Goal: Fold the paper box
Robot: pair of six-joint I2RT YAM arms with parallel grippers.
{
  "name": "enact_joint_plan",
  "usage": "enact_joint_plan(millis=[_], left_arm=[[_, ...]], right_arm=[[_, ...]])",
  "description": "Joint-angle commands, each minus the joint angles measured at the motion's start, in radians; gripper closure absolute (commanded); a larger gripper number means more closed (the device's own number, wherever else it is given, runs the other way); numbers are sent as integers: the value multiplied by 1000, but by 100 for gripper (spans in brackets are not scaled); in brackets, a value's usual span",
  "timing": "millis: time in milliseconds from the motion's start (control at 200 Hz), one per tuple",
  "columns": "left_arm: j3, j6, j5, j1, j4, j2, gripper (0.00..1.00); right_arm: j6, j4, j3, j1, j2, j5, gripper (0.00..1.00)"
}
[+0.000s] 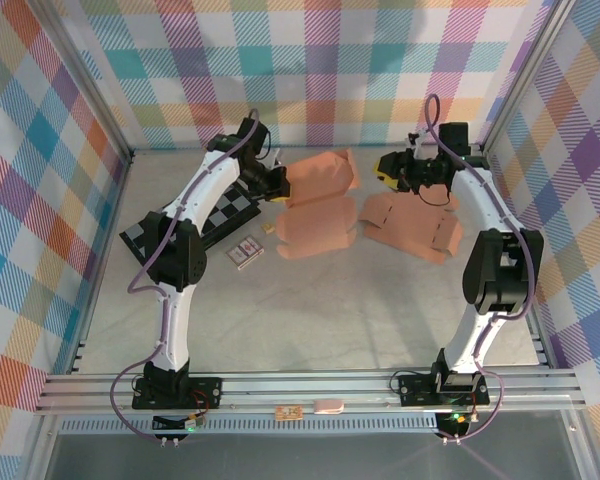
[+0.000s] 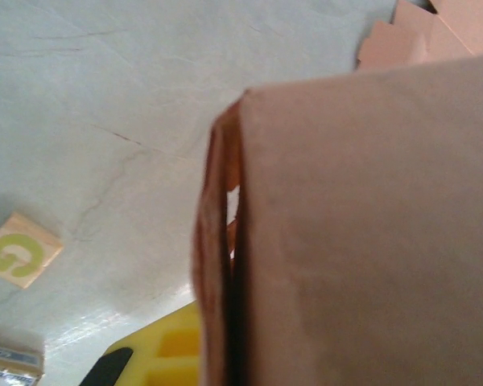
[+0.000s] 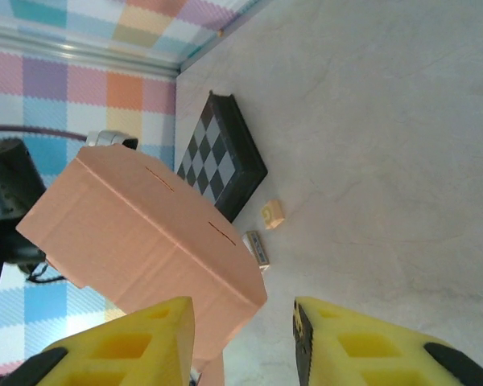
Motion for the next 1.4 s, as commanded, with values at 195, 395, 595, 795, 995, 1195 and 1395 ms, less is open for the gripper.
enact_joint_plan(millis=[195, 395, 595, 795, 995, 1195, 1395], left_arm=[[-14, 34, 113, -1, -17, 9, 100], [-9, 25, 117, -1, -20, 11, 100], [-9, 24, 115, -1, -26, 7, 100], [-10, 20, 110, -1, -28, -4, 100], [-12, 21, 109, -3, -33, -13, 100], [-17, 19, 107, -4, -35, -19, 100], [-17, 16, 102, -6, -36, -28, 100]], right_arm=[[-201, -15, 52, 25, -2, -89, 57], [-231, -45, 100, 52, 21, -84, 57], [-260, -69, 127, 69, 25, -56, 58], [-296, -101, 152, 89, 42, -27, 58], [-324, -119, 163, 104, 46, 2, 57], [-335, -136, 186, 129, 51, 6, 57], [-364, -161, 184, 159, 41, 68, 57]])
